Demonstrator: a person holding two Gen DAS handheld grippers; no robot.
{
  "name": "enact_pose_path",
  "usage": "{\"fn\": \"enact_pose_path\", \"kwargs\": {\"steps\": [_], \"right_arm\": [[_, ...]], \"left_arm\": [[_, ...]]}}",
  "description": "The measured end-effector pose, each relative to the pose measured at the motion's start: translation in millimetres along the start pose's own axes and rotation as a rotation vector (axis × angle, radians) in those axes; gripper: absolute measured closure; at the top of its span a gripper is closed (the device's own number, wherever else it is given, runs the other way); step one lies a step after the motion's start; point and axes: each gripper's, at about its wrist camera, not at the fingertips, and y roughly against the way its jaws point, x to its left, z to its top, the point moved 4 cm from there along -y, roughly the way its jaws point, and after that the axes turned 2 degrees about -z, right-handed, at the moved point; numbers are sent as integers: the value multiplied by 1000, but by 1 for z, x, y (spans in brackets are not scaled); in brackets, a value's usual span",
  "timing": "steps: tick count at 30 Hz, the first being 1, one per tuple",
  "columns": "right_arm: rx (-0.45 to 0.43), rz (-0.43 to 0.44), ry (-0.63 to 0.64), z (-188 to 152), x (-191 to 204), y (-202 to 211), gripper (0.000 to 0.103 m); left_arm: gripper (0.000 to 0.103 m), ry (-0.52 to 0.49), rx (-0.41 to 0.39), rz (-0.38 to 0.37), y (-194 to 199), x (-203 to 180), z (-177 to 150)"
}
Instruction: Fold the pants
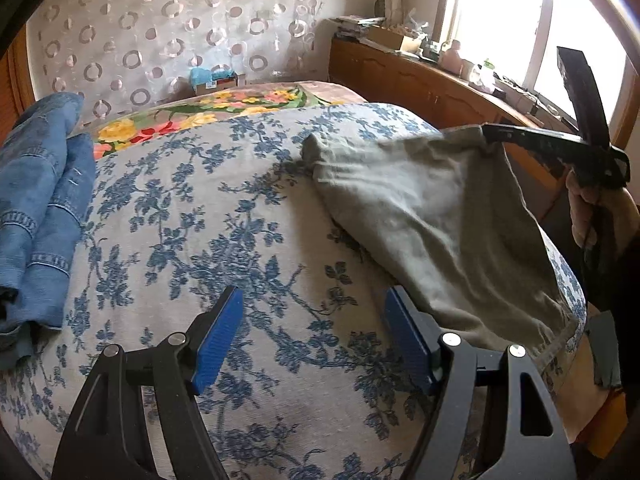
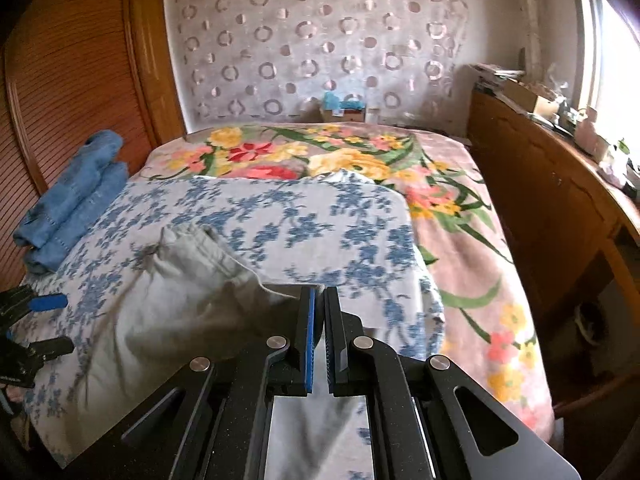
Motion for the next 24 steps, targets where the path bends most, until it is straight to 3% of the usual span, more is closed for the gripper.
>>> {"fn": "enact_pose_path", "kwargs": {"steps": [12, 15, 20, 24], "right_arm": [[54, -90, -15, 8, -3, -25, 98], [57, -92, -29, 9, 1, -21, 83], [33, -49, -36, 1, 2, -3, 79], [65, -22, -18, -11, 3, -5, 77]], "left_arm": [[29, -12, 22, 1, -5, -12, -6], [29, -11, 22, -1, -4, -14, -8], [29, -15, 16, -4, 0, -19, -12], [29, -20, 11, -10, 2, -23, -16]]}}
